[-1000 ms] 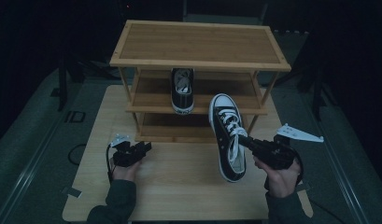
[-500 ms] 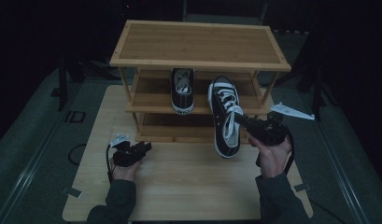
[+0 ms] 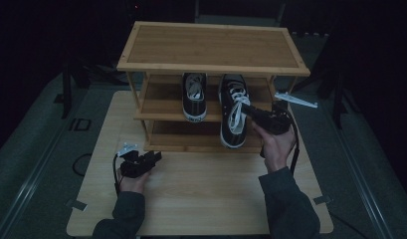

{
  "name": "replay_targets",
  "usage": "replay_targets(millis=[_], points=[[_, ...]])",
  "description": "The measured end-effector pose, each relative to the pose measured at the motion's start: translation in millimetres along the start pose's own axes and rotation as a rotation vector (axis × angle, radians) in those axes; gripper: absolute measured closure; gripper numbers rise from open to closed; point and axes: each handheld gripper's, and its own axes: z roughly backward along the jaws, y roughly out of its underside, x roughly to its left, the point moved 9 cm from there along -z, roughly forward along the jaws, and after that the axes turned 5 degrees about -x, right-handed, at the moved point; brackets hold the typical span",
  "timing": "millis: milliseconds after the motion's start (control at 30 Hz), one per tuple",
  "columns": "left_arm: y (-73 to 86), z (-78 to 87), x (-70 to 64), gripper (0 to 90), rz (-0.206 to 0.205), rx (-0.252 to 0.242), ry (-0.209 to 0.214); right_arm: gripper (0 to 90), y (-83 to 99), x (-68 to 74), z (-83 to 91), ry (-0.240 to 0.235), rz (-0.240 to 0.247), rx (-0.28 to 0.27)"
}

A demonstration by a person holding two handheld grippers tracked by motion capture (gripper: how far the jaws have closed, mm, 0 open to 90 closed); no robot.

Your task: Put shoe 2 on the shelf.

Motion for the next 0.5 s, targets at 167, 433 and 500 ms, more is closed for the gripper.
replay_targets(millis=[167,433,500], points=[[0.0,0.1,-0.2,60.6,-0.001,0.0,0.002,88.3,-6.4,-1.9,-15.6,0.001,-0.024,-0.012],[-0.2,-0.1,-0.2,60.6,0.001,-0.001,0.002,88.3,-15.0,-1.8,-30.6,0.008,-0.038,-0.033],[-0.3,0.2,-0.3,60.6,0.001,-0.001,0.002,88.3,-16.3,-1.7,-32.4,0.009,-0.039,-0.036]])
